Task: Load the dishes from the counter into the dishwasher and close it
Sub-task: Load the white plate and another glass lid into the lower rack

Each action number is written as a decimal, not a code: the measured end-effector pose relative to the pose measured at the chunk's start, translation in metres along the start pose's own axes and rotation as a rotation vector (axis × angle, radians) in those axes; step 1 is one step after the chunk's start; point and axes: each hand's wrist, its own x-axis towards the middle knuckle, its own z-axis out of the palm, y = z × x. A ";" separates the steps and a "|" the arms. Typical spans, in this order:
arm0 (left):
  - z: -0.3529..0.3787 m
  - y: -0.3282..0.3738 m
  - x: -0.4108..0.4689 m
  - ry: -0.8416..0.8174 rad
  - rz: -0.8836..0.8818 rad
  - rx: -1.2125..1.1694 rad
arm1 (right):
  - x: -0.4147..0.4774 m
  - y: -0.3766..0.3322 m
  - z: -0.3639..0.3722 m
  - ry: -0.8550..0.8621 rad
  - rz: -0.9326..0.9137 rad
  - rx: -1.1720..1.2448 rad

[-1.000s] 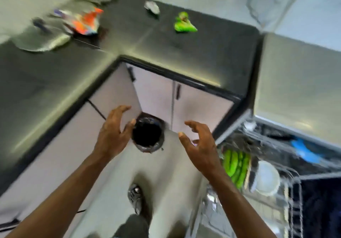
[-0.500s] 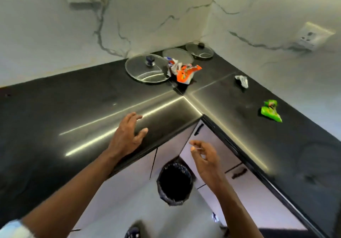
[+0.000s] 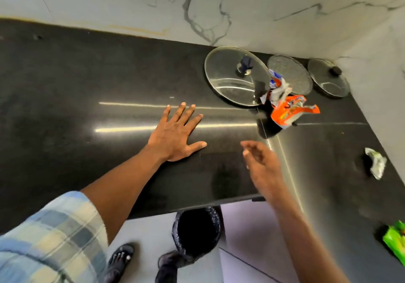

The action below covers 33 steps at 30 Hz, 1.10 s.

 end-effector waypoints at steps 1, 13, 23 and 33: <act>0.002 0.000 0.004 0.019 -0.004 0.000 | 0.028 -0.004 -0.004 -0.007 -0.024 -0.019; 0.004 0.000 0.027 0.057 -0.091 0.044 | 0.297 -0.094 0.004 -0.086 -0.134 -0.623; 0.002 0.001 0.030 0.062 -0.116 0.015 | 0.310 -0.086 0.018 0.024 -0.208 -0.553; 0.001 0.001 0.028 0.080 -0.112 -0.028 | 0.203 -0.122 -0.020 0.264 -0.315 0.046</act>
